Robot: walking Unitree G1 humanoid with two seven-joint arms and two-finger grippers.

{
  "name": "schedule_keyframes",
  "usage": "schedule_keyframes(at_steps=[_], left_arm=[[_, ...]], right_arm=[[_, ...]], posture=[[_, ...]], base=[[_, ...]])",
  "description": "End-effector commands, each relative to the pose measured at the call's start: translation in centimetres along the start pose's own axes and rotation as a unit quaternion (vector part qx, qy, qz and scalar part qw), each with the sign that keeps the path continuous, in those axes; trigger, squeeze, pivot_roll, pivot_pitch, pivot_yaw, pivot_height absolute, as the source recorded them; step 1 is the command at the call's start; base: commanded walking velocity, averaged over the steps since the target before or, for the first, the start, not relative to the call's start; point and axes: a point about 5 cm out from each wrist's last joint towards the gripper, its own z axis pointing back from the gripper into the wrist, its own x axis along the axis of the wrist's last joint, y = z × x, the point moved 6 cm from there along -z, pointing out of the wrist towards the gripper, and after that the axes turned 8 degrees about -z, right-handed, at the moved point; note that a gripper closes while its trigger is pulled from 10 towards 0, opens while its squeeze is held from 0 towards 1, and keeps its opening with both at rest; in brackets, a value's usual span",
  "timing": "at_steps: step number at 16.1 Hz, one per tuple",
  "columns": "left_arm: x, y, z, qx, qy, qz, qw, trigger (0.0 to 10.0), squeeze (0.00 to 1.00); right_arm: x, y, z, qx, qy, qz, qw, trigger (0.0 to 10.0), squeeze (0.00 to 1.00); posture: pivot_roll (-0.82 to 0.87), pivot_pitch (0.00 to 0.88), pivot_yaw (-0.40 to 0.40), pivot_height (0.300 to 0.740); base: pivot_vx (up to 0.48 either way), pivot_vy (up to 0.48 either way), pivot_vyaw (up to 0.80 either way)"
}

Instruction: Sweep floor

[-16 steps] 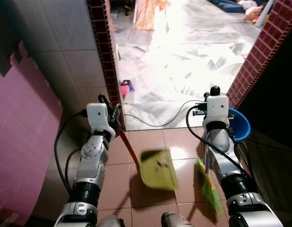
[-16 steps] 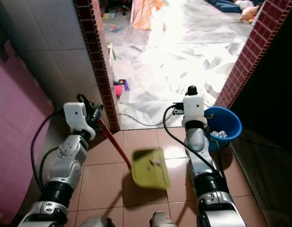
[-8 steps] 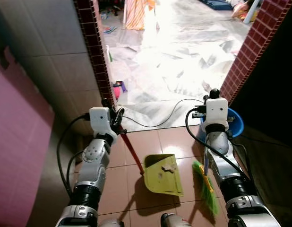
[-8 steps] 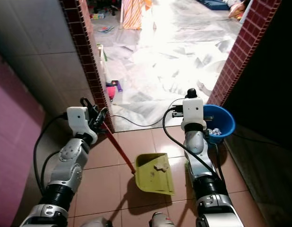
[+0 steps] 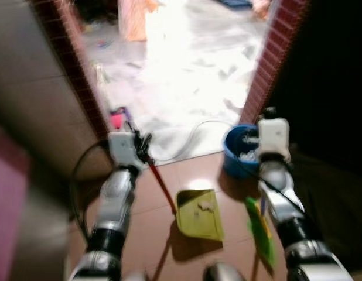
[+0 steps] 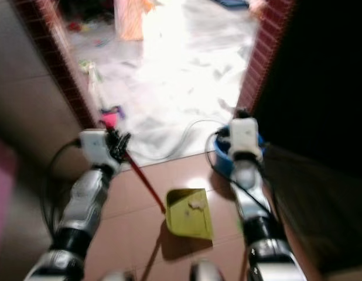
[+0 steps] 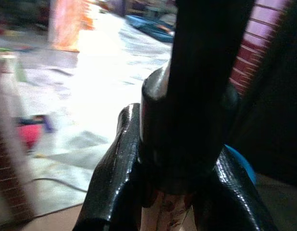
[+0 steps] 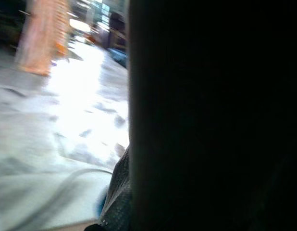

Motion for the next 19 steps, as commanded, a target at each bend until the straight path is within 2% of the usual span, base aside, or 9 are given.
schedule_keyframes(at_steps=[1,6,10,13,16,19], left_arm=[[1.6,-0.2,-0.4,-0.007,-0.029,0.013,0.999,10.0,0.00],[1.4,-0.4,-0.5,-0.009,-0.026,0.014,1.000,10.0,0.00],[0.9,-0.3,-0.5,-0.004,-0.016,0.017,1.000,10.0,0.00],[1.0,0.6,-0.6,0.017,-0.019,0.015,1.000,10.0,0.00],[2.2,3.7,-0.6,0.089,-0.037,0.029,0.995,10.0,0.00],[3.8,5.6,-0.7,0.121,-0.056,0.064,0.989,10.0,0.00]], right_arm=[[0.6,0.1,-0.2,0.003,-0.009,0.007,1.000,10.0,0.00],[0.7,0.0,-0.4,0.005,-0.010,0.008,1.000,10.0,0.00],[0.8,0.3,-0.3,0.012,-0.012,0.006,1.000,10.0,0.00],[0.9,0.4,-0.4,0.016,-0.013,0.004,1.000,10.0,0.00],[0.8,0.6,-0.3,0.019,-0.013,0.003,1.000,10.0,0.00],[0.6,0.6,-0.2,0.021,-0.010,0.004,1.000,10.0,0.00]], posture=[[-0.08,0.000,0.057,0.740],[-0.08,0.000,0.055,0.740],[-0.09,0.000,0.054,0.740],[-0.08,0.000,0.052,0.740],[-0.08,0.000,0.050,0.740],[-0.08,0.000,0.050,0.740]], base=[[0.000,-0.326,-0.80],[0.000,-0.326,-0.69],[0.000,0.000,0.00],[0.000,0.000,0.00],[0.000,0.000,0.00],[0.000,0.000,0.00]])
